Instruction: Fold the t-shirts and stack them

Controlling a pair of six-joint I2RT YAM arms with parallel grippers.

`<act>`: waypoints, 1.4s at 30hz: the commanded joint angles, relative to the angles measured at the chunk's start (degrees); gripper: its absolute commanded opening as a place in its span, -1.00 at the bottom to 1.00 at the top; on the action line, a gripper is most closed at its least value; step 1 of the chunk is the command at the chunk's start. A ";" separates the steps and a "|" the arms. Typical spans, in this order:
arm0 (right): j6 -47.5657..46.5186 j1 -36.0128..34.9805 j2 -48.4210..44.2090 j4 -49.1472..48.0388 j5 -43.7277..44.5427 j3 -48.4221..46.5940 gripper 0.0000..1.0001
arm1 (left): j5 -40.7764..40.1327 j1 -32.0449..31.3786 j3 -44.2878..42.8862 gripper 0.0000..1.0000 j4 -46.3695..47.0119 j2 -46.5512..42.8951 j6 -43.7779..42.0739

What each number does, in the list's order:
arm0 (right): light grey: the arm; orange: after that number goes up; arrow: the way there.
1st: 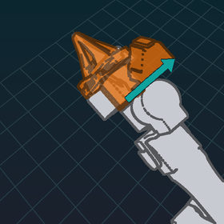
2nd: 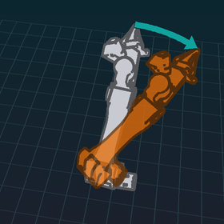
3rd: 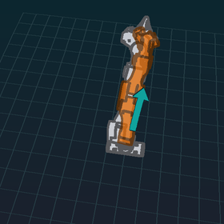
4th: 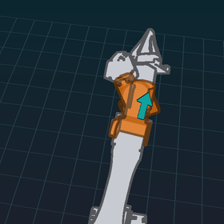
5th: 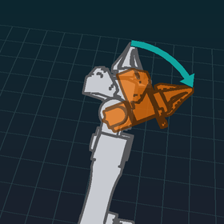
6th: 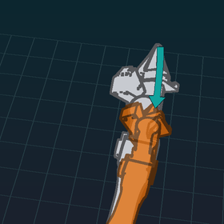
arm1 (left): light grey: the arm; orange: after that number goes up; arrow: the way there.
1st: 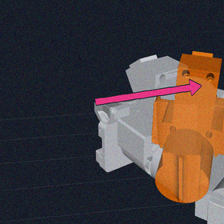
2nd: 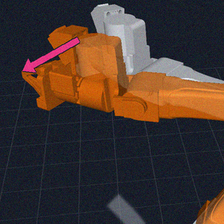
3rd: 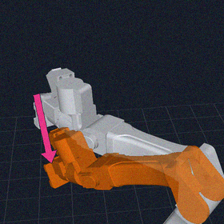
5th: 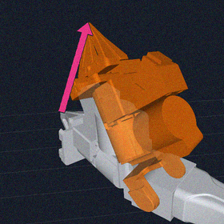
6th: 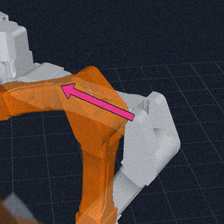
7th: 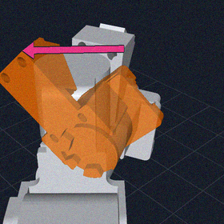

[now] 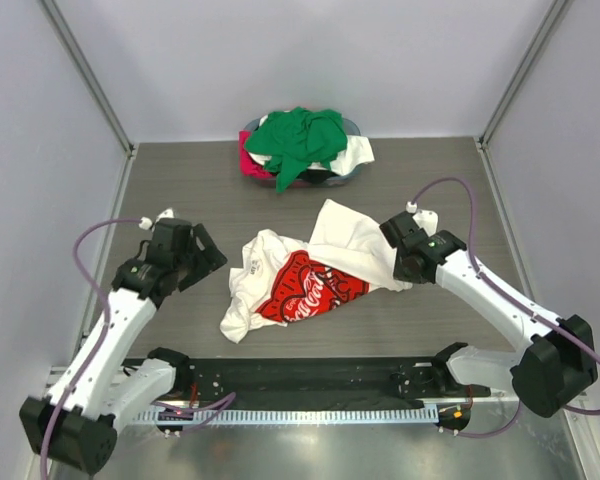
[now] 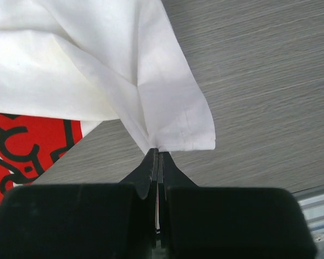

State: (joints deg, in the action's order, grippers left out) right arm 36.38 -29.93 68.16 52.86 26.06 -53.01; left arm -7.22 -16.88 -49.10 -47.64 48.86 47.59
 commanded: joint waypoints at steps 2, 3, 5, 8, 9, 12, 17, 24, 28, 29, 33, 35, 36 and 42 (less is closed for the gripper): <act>2.47 -0.04 -0.49 -5.40 -2.86 -0.60 -0.98 | 5.82 -1.13 -1.25 0.59 14.40 11.04 -1.18; 2.29 -0.12 0.04 -6.01 -2.86 -0.77 -0.98 | 5.90 -1.48 -2.04 0.62 16.76 13.08 -1.71; 1.85 -0.04 1.44 -6.28 -2.95 -1.39 -0.97 | 6.08 -2.18 -4.93 0.62 18.97 18.00 -3.20; 1.15 -0.04 3.29 -6.54 -2.95 -2.27 -0.98 | 6.95 -3.06 -8.37 0.62 22.67 28.19 -4.35; 0.97 0.05 3.56 -6.54 -2.69 -2.53 -0.98 | 6.96 -3.24 -10.82 0.61 23.81 31.26 -4.79; -0.08 0.66 4.61 -6.54 -2.60 -3.41 -0.97 | 9.33 -4.47 -15.65 0.60 25.74 40.41 -5.23; -1.75 2.24 6.37 -6.63 -2.68 -4.73 -0.98 | 11.09 -6.23 -22.35 0.27 26.02 51.94 -5.23; -5.17 7.86 8.73 -6.81 -5.31 -8.41 -0.98 | 10.83 -8.08 -32.09 -1.00 19.27 52.31 -6.98; -8.51 15.15 13.03 -5.41 -10.59 -21.72 -0.98 | 4.97 -8.08 -49.03 -0.99 6.79 48.35 -11.46; -9.04 16.82 14.09 -4.27 -12.16 -25.61 -0.98 | 3.89 -8.08 -56.82 -0.99 1.20 47.82 -13.12; -11.06 22.54 18.14 5.91 -12.00 -46.88 -0.98 | 1.52 -8.16 -72.84 -1.00 -10.62 42.39 -15.68; -11.16 23.43 17.36 8.65 -11.22 -54.81 -0.97 | 1.16 -8.08 -73.16 -1.00 -13.52 37.91 -15.60; -11.16 23.78 16.40 10.40 -10.43 -55.78 -0.98 | 1.07 -8.16 -69.24 -1.00 -13.71 35.36 -14.82; -9.05 24.75 0.70 8.85 -6.21 -39.39 -0.98 | 1.24 -8.16 -35.24 -0.58 -10.19 5.14 -8.05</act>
State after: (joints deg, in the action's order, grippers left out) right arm 27.11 -5.50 74.70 57.49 17.10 -98.83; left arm -5.48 -25.10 -97.12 -52.12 60.51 35.94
